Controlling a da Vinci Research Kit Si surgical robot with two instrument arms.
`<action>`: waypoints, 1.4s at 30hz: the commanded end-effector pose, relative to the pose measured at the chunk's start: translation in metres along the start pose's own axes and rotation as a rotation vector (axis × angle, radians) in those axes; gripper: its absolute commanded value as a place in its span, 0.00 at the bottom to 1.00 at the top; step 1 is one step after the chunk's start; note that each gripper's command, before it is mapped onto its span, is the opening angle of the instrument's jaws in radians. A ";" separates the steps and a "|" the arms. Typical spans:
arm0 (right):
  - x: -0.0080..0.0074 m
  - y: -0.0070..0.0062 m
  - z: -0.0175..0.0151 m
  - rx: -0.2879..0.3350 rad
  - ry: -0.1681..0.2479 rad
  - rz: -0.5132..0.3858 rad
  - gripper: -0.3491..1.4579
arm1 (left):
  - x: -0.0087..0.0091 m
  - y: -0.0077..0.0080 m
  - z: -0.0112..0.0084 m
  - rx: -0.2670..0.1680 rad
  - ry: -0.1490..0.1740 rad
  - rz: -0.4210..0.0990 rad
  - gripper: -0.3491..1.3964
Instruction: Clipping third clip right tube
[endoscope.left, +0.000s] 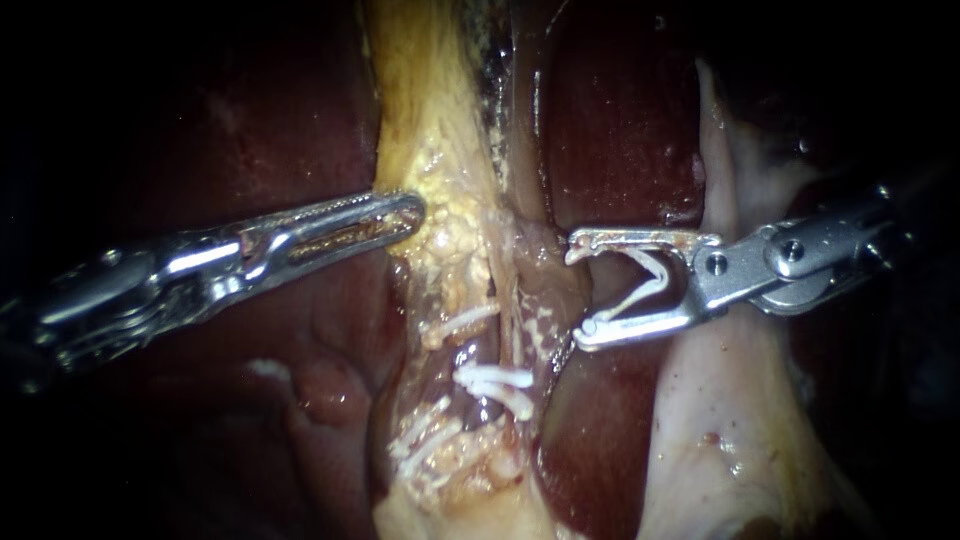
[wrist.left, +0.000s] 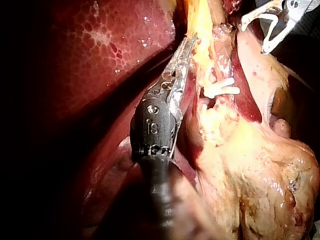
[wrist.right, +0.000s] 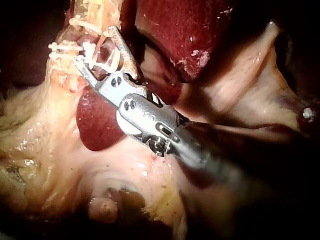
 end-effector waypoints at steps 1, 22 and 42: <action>-0.0001 -0.0002 0.0002 0.002 0.000 0.000 0.52 | 0.0000 -0.0001 -0.0001 0.001 0.000 0.000 0.00; -0.0107 0.0011 0.0118 0.020 -0.054 0.531 0.50 | -0.0049 -0.0013 -0.0097 -0.013 -0.057 -0.039 0.00; -0.0043 0.0004 0.0115 0.337 0.257 0.846 0.44 | -0.0049 -0.0010 -0.0096 -0.011 -0.056 -0.038 0.00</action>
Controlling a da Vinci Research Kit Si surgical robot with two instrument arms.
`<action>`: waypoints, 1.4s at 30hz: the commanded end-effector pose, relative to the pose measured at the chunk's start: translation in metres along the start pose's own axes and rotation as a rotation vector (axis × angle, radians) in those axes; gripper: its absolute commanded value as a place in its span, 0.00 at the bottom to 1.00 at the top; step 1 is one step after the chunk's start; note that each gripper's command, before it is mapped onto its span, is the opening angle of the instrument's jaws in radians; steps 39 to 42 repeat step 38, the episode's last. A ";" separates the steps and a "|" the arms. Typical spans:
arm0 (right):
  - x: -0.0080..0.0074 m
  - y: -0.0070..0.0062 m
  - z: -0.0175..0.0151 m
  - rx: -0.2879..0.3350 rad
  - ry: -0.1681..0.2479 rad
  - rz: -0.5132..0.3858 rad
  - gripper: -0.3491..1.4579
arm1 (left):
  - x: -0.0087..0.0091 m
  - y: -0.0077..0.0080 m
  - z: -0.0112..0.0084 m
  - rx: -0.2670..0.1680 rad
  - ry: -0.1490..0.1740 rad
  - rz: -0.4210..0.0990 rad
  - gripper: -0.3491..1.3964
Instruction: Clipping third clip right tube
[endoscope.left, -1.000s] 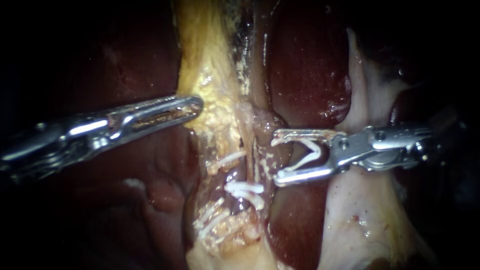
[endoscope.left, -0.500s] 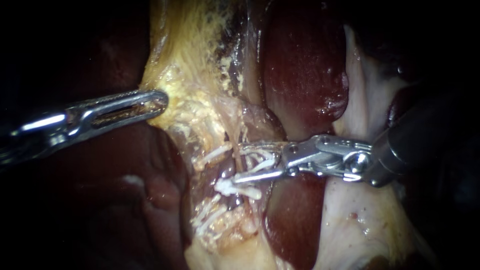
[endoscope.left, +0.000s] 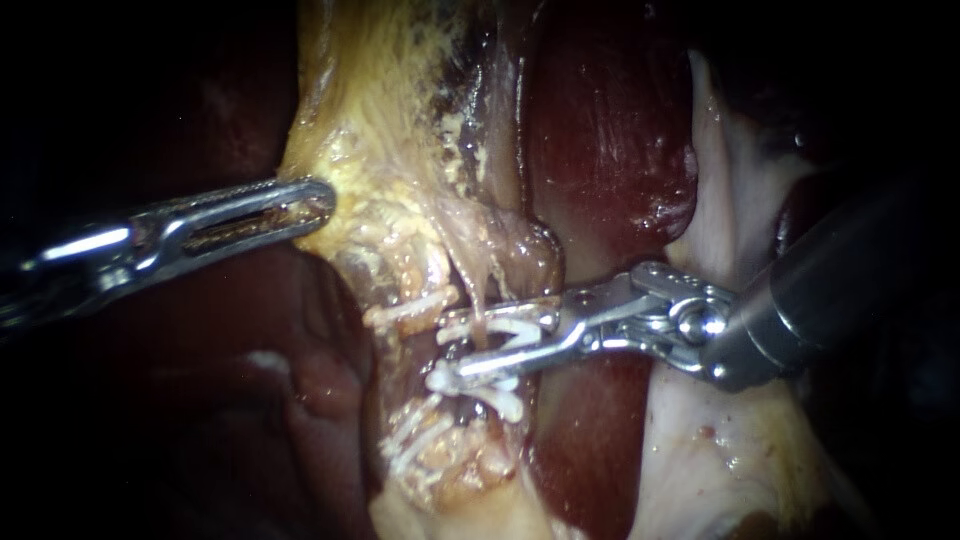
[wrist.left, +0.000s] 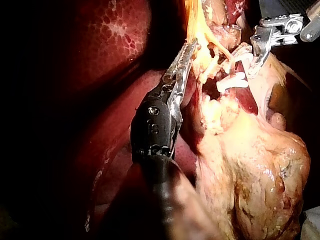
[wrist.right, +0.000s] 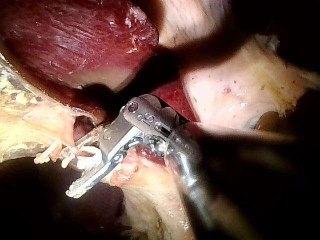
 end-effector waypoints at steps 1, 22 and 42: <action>0.0002 0.0000 0.0001 0.002 0.004 -0.001 0.44 | 0.0001 0.0000 0.0001 0.001 0.000 0.000 0.00; 0.0035 0.0015 -0.0004 -0.158 0.137 0.176 0.00 | 0.0002 0.0000 0.0003 0.000 -0.001 0.000 0.00; 0.0025 0.0021 -0.0002 -0.161 0.105 0.193 0.00 | 0.0002 0.0001 0.0003 0.000 -0.001 0.000 0.00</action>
